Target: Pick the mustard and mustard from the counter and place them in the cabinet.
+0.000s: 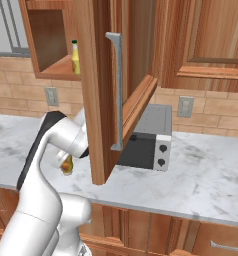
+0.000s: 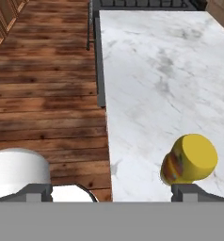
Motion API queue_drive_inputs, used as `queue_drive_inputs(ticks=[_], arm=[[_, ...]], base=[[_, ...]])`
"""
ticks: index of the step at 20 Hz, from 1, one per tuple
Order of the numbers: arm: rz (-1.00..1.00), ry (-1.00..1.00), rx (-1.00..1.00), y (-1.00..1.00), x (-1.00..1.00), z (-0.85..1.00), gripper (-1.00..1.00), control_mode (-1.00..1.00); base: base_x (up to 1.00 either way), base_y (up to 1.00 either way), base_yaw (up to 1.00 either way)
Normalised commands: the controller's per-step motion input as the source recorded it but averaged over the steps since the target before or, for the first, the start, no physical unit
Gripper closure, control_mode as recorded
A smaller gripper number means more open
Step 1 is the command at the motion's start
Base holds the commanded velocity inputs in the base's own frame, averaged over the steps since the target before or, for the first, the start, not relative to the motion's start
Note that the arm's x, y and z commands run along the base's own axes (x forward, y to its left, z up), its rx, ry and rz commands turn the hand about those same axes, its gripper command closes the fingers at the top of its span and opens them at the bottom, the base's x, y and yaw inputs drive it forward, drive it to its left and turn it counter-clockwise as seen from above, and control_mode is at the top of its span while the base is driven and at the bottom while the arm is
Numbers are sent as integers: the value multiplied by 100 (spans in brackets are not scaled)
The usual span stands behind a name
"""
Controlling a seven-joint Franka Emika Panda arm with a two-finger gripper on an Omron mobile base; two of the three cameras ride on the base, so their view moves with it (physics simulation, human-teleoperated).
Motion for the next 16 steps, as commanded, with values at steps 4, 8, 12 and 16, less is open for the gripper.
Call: queue_drive_inputs(ticks=[4, 8, 12, 16], arm=[[8, 0, 0, 0, 0, -9, -100, -100], [4, 0, 0, 0, 0, -4, -100, -100], [1, 0, 0, 1, 0, 0, -100, -100], [0, 0, 0, 14, 0, 0, -100, -100]], base=[[0, 0, 0], [0, 0, 0], [0, 0, 0], [0, 0, 0]])
